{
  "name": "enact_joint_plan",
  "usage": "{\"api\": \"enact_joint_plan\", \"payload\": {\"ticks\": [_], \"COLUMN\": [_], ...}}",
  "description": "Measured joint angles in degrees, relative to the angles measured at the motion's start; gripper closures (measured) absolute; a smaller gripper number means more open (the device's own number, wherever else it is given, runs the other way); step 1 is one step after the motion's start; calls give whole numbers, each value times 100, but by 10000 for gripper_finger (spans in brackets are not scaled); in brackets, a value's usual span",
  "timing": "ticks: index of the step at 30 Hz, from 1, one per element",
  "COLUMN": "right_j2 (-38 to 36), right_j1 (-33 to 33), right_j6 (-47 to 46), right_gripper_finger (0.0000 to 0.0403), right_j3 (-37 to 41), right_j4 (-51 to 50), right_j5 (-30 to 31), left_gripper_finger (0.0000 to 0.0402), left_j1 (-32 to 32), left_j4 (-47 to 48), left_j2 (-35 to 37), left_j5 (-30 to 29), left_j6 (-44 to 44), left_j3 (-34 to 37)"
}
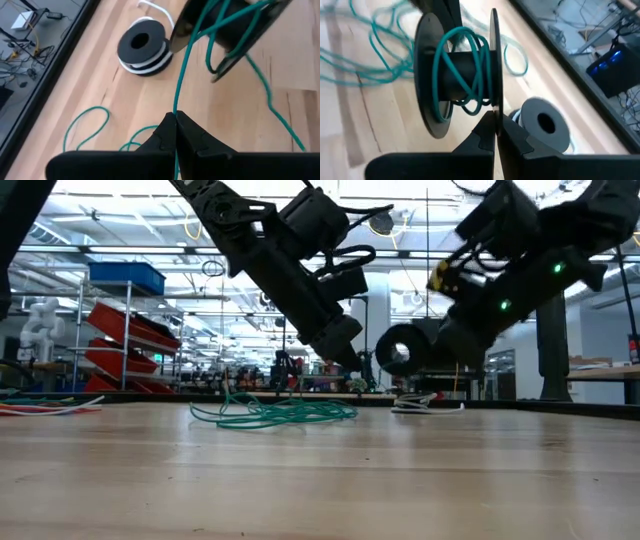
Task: Coil cords
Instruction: Coil the green wire onto the spool
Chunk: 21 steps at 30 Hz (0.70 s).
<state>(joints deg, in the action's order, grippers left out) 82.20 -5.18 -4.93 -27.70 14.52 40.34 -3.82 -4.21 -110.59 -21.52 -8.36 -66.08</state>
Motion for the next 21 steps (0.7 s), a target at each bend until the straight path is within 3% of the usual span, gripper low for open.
{"api": "enact_joint_plan", "payload": {"ticks": [9,21], "right_j2": [-709,-779], "right_j1": [-274,-591], "right_j6": [-74,-133], "right_gripper_finger": [403,403], "right_j3": [0,-2], "right_j4": [-107,224], "right_j5": [109,641], "left_gripper_finger": [402,402], "left_j1": [-82,-146], "left_j4": [-891,-1755], "left_j2": [0,-2], "left_j5": [591,1555], "left_j6": [-87,-98], "left_j3": [0,0]}}
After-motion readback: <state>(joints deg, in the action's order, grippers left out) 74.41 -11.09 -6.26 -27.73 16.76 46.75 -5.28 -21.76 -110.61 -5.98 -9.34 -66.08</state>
